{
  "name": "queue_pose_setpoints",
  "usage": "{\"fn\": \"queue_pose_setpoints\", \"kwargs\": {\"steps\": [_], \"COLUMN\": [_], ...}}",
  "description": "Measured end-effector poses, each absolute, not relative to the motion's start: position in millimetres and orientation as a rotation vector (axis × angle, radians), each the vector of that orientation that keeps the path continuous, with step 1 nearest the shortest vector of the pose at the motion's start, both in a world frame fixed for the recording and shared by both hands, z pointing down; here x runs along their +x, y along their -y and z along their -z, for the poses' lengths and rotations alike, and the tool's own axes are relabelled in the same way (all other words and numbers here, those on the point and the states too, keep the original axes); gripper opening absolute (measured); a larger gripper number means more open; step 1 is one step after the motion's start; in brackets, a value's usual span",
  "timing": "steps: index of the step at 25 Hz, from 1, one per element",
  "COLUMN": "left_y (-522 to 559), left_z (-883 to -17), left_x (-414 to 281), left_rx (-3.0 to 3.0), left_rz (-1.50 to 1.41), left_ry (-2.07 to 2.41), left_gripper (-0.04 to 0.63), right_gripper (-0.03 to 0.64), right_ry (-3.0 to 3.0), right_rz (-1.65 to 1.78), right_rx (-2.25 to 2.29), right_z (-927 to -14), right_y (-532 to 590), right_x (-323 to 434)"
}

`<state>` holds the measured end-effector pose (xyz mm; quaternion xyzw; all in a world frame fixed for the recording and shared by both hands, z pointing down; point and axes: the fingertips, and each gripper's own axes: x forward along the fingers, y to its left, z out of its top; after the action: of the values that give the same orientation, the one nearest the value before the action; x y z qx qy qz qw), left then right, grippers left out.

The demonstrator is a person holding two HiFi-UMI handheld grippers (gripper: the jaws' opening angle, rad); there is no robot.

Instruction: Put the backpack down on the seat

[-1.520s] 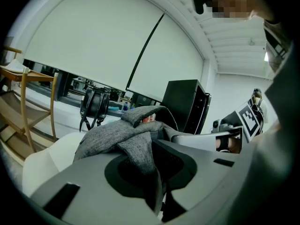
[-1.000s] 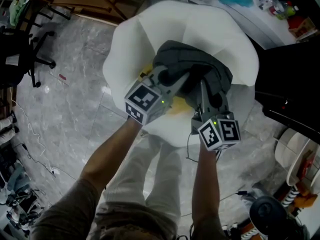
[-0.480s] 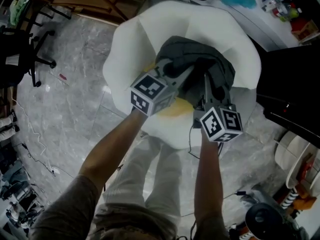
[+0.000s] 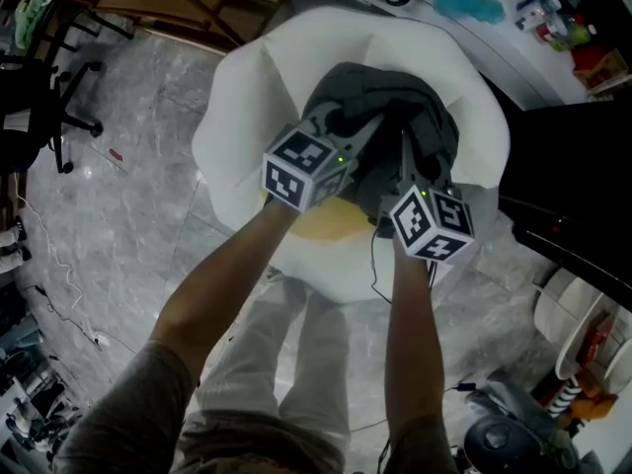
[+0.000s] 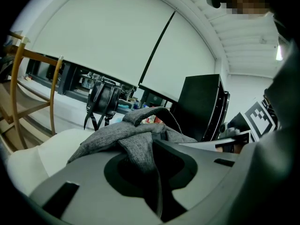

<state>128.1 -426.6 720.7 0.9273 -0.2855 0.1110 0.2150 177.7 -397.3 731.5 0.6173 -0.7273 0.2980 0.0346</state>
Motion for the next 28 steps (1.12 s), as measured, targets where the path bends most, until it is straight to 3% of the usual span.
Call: {"fn": "queue_pose_setpoints", "kwargs": {"steps": [13,23,28], "left_y": [463.6,462.4,457.1], "left_z": [-740.4,-743.1,-744.3], "left_x": [143.9,145.1,147.1], "left_rx": [2.485,2.448,2.430], "left_rz": [-0.346,-0.371,-0.399], "left_ry": [0.882,0.917,0.930], "left_gripper": [0.095,0.133,0.192], "right_gripper": [0.071,0.155,0.190], "right_ry": [2.156,2.082,2.067], "right_rz": [-0.904,-0.929,-0.949], "right_rx": [1.912,1.925,1.924], "right_z": [-752.5,-756.6,-756.6], "right_y": [433.6,431.5,429.5], "right_x": [198.4,201.1,201.4]}}
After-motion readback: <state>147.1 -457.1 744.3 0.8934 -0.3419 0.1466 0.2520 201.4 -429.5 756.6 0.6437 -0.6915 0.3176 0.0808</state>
